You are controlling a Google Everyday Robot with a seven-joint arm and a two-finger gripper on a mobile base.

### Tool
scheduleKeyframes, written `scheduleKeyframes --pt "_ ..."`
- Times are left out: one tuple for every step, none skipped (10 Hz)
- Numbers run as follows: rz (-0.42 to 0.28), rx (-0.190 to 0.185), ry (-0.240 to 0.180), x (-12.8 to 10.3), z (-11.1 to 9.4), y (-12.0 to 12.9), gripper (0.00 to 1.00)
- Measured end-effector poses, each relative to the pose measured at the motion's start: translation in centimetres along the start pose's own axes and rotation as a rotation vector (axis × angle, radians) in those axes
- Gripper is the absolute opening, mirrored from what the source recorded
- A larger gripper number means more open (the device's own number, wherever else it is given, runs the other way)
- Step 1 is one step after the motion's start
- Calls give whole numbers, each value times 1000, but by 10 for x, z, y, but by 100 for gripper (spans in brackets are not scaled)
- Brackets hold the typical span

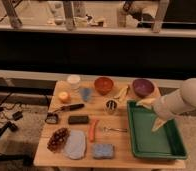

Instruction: Place pepper in tray

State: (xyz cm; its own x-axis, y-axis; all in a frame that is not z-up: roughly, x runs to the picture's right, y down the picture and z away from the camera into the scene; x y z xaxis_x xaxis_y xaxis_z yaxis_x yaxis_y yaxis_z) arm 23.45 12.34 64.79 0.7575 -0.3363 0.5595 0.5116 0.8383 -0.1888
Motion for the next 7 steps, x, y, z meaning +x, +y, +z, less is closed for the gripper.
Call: scheduleKeyframes --pt "-47 3 -20 -9 3 1 80" --pt "-94 10 -34 -19 8 -2 80" --pt "-118 13 -40 -26 12 -5 80" --pt "-135 17 -43 -31 16 -9 80" --pt "-145 23 -43 -36 20 -11 80" --pt "-156 30 -42 -44 24 -18 80" --pt "-170 36 -43 -54 30 -24 80"
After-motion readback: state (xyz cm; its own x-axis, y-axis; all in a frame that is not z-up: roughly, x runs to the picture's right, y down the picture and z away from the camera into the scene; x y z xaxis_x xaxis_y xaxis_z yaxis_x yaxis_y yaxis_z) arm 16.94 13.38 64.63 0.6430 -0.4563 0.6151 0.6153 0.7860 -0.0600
